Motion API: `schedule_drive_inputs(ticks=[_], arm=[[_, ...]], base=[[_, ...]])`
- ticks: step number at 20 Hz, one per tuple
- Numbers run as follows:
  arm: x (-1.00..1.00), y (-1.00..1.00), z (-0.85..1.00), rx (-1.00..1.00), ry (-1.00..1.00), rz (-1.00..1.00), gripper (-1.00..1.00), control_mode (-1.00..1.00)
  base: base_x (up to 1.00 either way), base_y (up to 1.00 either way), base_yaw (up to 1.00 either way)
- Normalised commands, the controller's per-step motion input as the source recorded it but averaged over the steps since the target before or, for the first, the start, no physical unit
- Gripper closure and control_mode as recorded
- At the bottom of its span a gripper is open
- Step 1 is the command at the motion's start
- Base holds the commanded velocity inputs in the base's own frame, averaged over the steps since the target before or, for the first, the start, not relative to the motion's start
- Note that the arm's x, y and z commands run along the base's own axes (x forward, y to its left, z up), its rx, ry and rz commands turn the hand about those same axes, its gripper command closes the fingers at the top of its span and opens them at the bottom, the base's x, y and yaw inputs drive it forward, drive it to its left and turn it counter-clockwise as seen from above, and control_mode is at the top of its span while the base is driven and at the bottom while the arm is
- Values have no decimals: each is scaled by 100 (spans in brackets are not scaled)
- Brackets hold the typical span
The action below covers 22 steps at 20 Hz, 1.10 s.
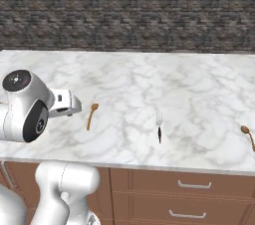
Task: Organize the utensils by type. Pick up the wooden spoons from the counter and place them in the open cabinet. Then pick up the metallic utensils from the counter and place them in the open drawer.
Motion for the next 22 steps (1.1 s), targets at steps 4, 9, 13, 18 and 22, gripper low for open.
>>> schedule_drive_inputs(ticks=[4,9,13,18,22], arm=[[78,4,-15,-13,7,-14,-100,-100],[87,2,-18,-7,11,-20,-100,-100],[79,1,-29,0,11,-18,-100,-100],[65,15,-39,0,14,-9,-100,-100],[48,29,-47,-1,9,-4,-100,-100]], base=[[0,0,0],[0,0,0],[0,0,0],[0,0,0],[0,0,0]])
